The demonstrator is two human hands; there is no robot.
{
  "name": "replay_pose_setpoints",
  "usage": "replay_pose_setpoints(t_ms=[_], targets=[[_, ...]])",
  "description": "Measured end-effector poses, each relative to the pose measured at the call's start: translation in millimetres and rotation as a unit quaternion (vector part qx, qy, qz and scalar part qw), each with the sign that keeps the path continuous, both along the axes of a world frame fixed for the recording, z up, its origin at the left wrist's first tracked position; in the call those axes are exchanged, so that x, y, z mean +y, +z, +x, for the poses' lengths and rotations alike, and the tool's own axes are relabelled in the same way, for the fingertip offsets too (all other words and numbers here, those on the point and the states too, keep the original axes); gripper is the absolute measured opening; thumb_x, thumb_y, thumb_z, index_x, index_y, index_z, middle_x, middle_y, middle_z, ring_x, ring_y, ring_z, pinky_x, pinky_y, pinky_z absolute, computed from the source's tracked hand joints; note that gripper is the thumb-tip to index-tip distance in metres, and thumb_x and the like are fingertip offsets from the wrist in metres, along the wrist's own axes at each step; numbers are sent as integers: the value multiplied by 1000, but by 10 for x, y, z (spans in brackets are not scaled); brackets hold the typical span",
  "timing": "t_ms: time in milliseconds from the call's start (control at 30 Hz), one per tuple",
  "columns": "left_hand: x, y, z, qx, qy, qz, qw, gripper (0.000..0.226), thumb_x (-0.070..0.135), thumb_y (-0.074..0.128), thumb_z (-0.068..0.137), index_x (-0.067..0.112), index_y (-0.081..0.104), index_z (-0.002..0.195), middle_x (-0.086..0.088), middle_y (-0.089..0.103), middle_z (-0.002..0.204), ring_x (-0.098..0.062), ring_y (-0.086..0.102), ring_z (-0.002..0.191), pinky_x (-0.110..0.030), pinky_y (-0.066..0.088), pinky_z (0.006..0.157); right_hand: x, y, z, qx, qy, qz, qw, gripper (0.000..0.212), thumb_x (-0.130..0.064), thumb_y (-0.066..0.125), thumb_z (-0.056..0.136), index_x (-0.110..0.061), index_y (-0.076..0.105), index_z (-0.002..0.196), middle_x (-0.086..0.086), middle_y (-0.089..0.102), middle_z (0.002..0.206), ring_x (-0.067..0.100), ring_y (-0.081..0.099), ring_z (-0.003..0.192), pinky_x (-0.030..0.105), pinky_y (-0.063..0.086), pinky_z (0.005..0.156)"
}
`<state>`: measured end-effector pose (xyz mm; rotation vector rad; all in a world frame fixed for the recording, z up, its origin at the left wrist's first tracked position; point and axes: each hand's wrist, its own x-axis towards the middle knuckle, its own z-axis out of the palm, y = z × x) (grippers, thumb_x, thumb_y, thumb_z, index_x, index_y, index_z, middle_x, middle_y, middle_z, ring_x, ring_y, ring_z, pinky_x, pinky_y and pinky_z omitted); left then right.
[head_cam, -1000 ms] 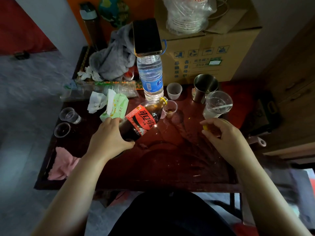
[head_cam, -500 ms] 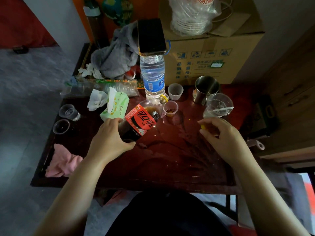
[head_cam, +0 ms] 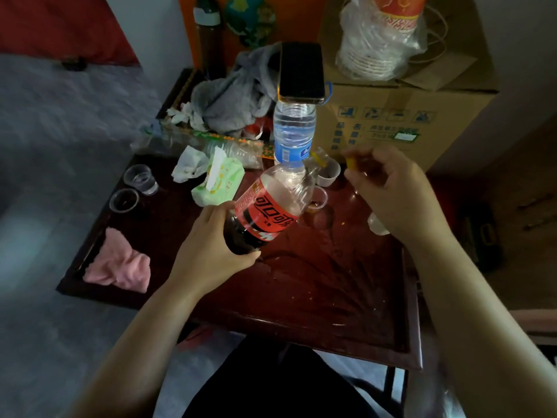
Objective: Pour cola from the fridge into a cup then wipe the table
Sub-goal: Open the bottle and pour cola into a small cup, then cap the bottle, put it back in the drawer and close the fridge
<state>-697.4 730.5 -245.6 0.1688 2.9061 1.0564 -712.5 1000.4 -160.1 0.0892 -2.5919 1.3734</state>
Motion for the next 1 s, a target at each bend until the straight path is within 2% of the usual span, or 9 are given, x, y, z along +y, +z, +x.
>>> replay_pose_setpoints(t_ms=[200, 333, 467, 600, 667, 733, 867, 933, 1000], targets=[[-20, -37, 220, -2, 47, -7, 999, 75, 53, 69, 49, 38, 45, 118, 17, 47, 109, -4, 50, 103, -34, 49, 81, -199, 38, -164, -8, 84, -10, 996, 26, -18, 63, 87, -31, 63, 109, -10, 68, 102, 0, 64, 89, 7, 46, 75], [-64, -103, 394, 5, 89, 3, 996, 78, 53, 68, 47, 40, 44, 120, 20, 44, 109, -11, 56, 102, -36, 51, 80, -303, -18, -184, -19, 126, -7, 992, 29, -18, 62, 88, -34, 66, 112, -12, 70, 98, 1, 66, 77, 6, 47, 66], [-195, -160, 587, 3, 115, 18, 993, 81, 44, 76, 50, 38, 43, 124, 18, 45, 113, -10, 55, 103, -33, 49, 81, -442, -35, -121, -42, 183, 19, 982, 37, -16, 63, 89, -48, 64, 108, -14, 72, 91, 21, 69, 73, 27, 55, 61], [-424, -130, 810, -12, 132, 33, 991, 82, 40, 80, 52, 35, 44, 126, 13, 47, 115, -12, 56, 103, -38, 51, 83, -671, 22, -34, -51, 237, 10, 970, 35, -12, 65, 87, -37, 67, 110, -29, 69, 83, -5, 65, 71, 8, 47, 64], [-577, -99, 928, -3, 145, 36, 989, 81, 37, 82, 52, 32, 48, 126, 12, 49, 114, -12, 56, 102, -38, 51, 83, -845, 101, 19, -61, 264, 2, 962, 34, -9, 66, 86, -29, 68, 112, -30, 69, 84, -11, 62, 72, 4, 44, 65], [-751, -81, 1061, 10, 160, 33, 987, 81, 35, 84, 52, 30, 50, 125, 12, 50, 113, -12, 56, 102, -33, 49, 81, -1073, 183, 88, -80, 290, -15, 953, 34, -4, 65, 85, -24, 68, 112, -25, 71, 87, -10, 64, 68, 3, 43, 61], [-1217, -42, 1404, 20, 189, 50, 980, 83, 31, 86, 53, 26, 50, 128, 7, 51, 120, -14, 53, 111, -33, 47, 88, -1646, 285, 317, -76, 320, -38, 944, 36, 2, 65, 83, -26, 68, 105, -25, 71, 87, -5, 68, 79, 4, 47, 67], [-1508, -5, 1649, 25, 200, 58, 978, 83, 32, 85, 53, 28, 50, 128, 10, 50, 117, -13, 55, 108, -35, 48, 87, -1967, 307, 463, -86, 339, -43, 936, 34, 0, 67, 82, -25, 70, 106, -16, 74, 90, 1, 69, 82, 6, 47, 63], [-1848, 35, 1939, 27, 215, 60, 974, 81, 35, 86, 54, 32, 50, 126, 15, 49, 114, -7, 56, 103, -30, 48, 82, -2330, 333, 632, -93, 363, -41, 926, 34, -1, 68, 82, -24, 70, 107, -9, 74, 96, 5, 70, 87, 11, 51, 67]])
